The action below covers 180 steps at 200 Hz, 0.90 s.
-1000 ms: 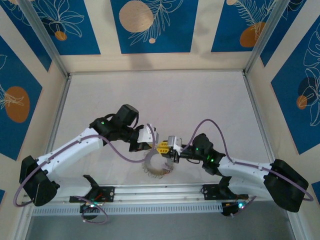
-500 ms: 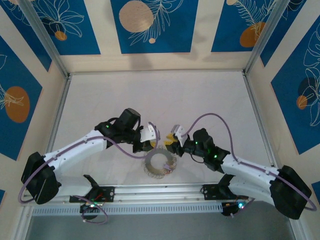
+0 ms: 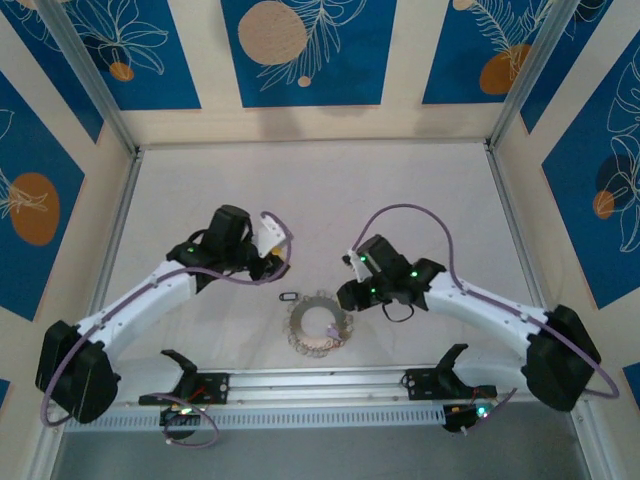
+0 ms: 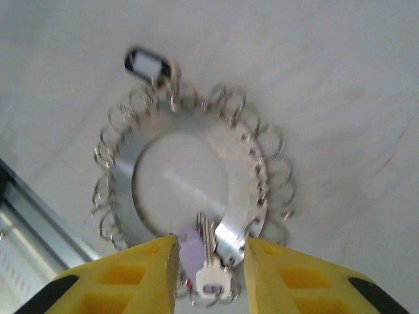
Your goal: Put the keys on the keyring
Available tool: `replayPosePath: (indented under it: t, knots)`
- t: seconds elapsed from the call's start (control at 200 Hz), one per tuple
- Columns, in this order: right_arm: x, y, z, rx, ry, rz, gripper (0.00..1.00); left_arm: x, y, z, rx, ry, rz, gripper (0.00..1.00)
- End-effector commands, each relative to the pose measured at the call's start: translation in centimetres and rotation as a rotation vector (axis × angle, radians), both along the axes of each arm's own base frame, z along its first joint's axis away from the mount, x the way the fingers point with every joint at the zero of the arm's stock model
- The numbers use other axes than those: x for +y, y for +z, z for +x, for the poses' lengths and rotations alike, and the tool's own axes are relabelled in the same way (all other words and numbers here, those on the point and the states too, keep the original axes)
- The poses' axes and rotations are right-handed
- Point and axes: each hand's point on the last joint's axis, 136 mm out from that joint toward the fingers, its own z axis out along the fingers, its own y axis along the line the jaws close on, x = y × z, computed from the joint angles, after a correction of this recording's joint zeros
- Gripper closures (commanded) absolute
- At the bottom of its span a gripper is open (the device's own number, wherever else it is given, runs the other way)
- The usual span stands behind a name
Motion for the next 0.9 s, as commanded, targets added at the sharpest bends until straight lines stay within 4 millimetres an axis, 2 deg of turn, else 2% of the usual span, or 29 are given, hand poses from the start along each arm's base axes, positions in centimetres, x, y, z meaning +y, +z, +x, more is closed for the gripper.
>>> replayPosePath:
  t: [0.0, 0.14, 0.435, 0.53, 0.73, 0.895]
  knots:
    - [-1.1, -1.9, -3.4, 0.173, 0.019, -0.135, 0.65, 1.9, 0.0, 1.0, -0.002, 0.11, -0.014, 0.54]
    - [-0.6, -3.3, -4.2, 0.242, 0.027, -0.22, 0.64, 3.5, -0.6, 1.9, -0.009, 0.182, -0.02, 0.53]
    - [0.8, -5.9, -4.9, 0.329, 0.018, -0.224, 0.62, 3.6, -0.9, 2.2, -0.026, 0.192, -0.039, 0.53]
    - [2.2, -6.3, -4.3, 0.33, 0.013, -0.168, 0.62, 3.7, -0.8, 2.3, -0.028, 0.2, -0.044, 0.52]
    - [4.3, -6.8, -1.4, 0.291, -0.021, -0.115, 0.66, 4.2, -0.9, 2.4, -0.02, 0.235, -0.054, 0.52]
    - [6.7, -6.2, 1.2, 0.26, -0.012, -0.055, 0.66, 4.7, -0.8, 2.8, -0.026, 0.271, -0.06, 0.52]
